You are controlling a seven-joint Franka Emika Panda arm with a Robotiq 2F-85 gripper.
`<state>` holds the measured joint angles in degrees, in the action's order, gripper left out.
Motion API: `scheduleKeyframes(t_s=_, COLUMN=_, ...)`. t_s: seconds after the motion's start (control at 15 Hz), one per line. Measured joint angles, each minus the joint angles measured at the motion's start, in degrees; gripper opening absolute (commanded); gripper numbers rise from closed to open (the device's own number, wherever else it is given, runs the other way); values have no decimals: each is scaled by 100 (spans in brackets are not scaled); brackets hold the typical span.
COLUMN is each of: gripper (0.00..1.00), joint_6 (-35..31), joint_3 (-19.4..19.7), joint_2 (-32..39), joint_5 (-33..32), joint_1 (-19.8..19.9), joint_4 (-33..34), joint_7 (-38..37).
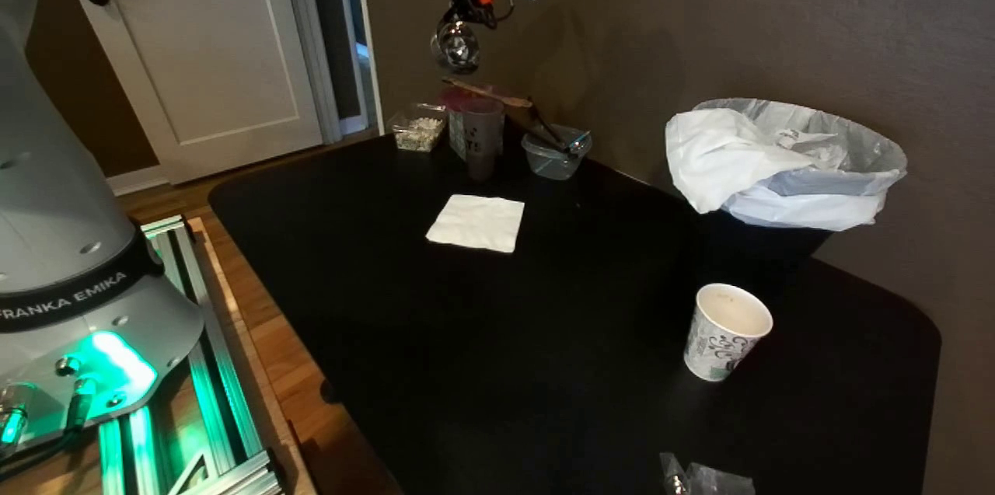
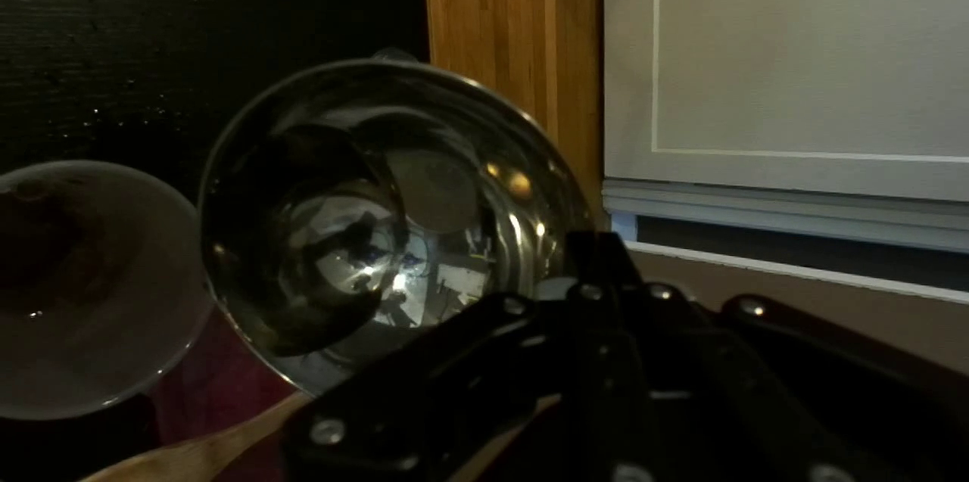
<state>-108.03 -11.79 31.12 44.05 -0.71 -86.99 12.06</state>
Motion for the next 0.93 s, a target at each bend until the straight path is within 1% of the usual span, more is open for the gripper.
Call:
scheduleKeyframes(t_s=0.67, gripper=1, joint_6=21, joint_3=99, joint_2=129, joint_5=0, joint_1=52, joint_4=190, joint_7=-3)
scheduleKeyframes(t_s=0.93, gripper=1, joint_6=278, joint_3=101, joint_2=291, joint_5=81, joint_1=114, joint_4=375, joint_7=-9)
